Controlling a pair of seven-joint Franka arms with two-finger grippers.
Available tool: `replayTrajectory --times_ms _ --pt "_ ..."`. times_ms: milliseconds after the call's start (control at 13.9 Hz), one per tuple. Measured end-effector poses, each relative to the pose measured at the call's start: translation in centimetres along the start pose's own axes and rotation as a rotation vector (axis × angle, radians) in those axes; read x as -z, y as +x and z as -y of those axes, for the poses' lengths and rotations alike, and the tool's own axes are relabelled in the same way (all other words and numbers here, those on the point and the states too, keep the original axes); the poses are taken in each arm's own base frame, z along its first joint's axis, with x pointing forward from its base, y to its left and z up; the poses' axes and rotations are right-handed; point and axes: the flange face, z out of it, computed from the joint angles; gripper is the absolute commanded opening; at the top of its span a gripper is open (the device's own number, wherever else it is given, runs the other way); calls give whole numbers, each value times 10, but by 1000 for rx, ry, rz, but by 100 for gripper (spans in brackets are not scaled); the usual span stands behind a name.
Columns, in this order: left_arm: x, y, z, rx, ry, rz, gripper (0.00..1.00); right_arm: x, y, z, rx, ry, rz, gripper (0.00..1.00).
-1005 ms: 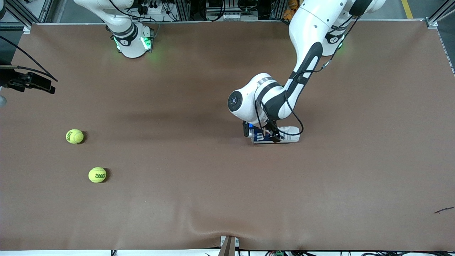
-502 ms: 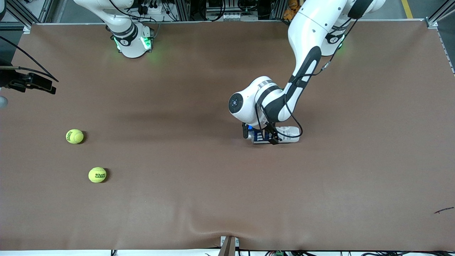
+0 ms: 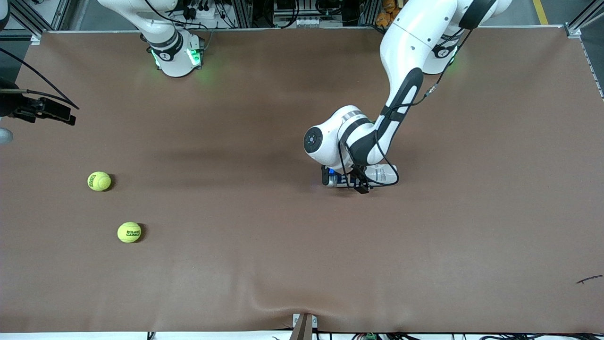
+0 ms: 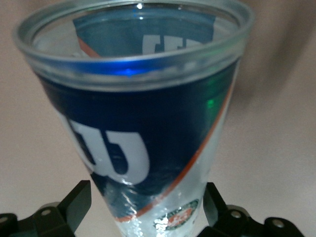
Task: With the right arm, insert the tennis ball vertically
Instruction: 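Close the left gripper on the can's closed end, then lift the can and tilt it upright, open end up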
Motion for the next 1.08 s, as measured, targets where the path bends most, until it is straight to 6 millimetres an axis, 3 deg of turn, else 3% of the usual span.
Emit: replayTrajectory --times_ms 431,789,933,1076 --pt "-9 9 -1 -17 16 0 66 -1 0 0 0 0 3 100" --pt "1 12 3 -12 40 -31 64 -2 0 0 0 0 4 100" --pt "14 17 7 -9 70 -75 64 -2 0 0 0 0 4 100" --pt "40 24 9 1 107 -121 64 -2 0 0 0 0 5 100"
